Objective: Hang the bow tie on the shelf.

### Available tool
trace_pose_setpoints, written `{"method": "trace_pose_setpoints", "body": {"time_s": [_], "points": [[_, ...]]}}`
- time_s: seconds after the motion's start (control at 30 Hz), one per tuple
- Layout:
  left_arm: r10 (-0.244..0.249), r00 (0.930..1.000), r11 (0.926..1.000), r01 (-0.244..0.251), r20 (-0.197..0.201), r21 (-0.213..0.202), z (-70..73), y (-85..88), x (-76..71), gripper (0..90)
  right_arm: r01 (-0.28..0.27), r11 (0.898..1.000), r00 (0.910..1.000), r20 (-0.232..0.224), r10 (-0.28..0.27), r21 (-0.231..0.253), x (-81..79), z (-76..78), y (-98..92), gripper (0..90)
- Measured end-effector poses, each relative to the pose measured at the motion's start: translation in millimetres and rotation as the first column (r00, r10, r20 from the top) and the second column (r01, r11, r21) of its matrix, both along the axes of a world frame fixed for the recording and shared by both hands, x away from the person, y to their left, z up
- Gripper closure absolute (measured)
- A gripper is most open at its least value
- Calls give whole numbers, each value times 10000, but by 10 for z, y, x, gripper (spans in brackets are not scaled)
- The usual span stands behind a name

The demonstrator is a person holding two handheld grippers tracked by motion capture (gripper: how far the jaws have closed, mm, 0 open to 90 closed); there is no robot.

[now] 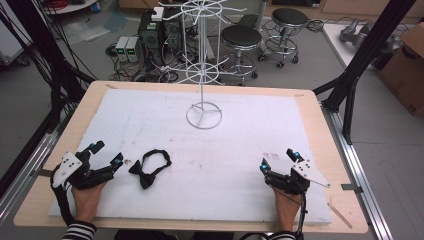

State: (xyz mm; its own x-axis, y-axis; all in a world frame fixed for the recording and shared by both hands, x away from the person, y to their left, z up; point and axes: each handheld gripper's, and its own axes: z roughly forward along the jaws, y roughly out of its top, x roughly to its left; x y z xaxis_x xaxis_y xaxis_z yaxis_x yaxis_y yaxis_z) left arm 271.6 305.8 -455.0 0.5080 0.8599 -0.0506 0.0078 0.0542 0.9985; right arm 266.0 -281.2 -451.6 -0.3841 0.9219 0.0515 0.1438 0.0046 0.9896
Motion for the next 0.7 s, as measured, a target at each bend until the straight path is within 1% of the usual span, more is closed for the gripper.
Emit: {"method": "trace_pose_setpoints", "body": {"time_s": [0.3,0.33,0.4,0.5,0.6,0.63,0.7], "points": [[36,10000,10000,-36,-17,32,2,-8,1,154,34,10000,10000,28,-34,-31,1,0,2,31],[36,10000,10000,-36,-17,32,2,-8,1,154,41,10000,10000,-29,-41,7,-3,1,4,30],[16,10000,9999,-17,23,130,2,-11,-2,154,24,10000,10000,10,-24,9,-2,1,1,31],[1,10000,9999,-1,38,130,3,-14,-3,152,29,10000,10000,46,-29,13,-2,-1,-1,31],[27,10000,10000,-27,-34,-12,3,-1,4,152,22,10000,10000,18,-22,70,-3,0,-2,30],[-4,10000,9999,3,-96,-132,4,13,9,152,23,10000,10000,57,-24,43,-2,-1,-5,30],[-24,9999,9998,22,-116,-178,4,17,11,152,31,10000,10000,70,-32,39,-2,-1,-5,30]]}}
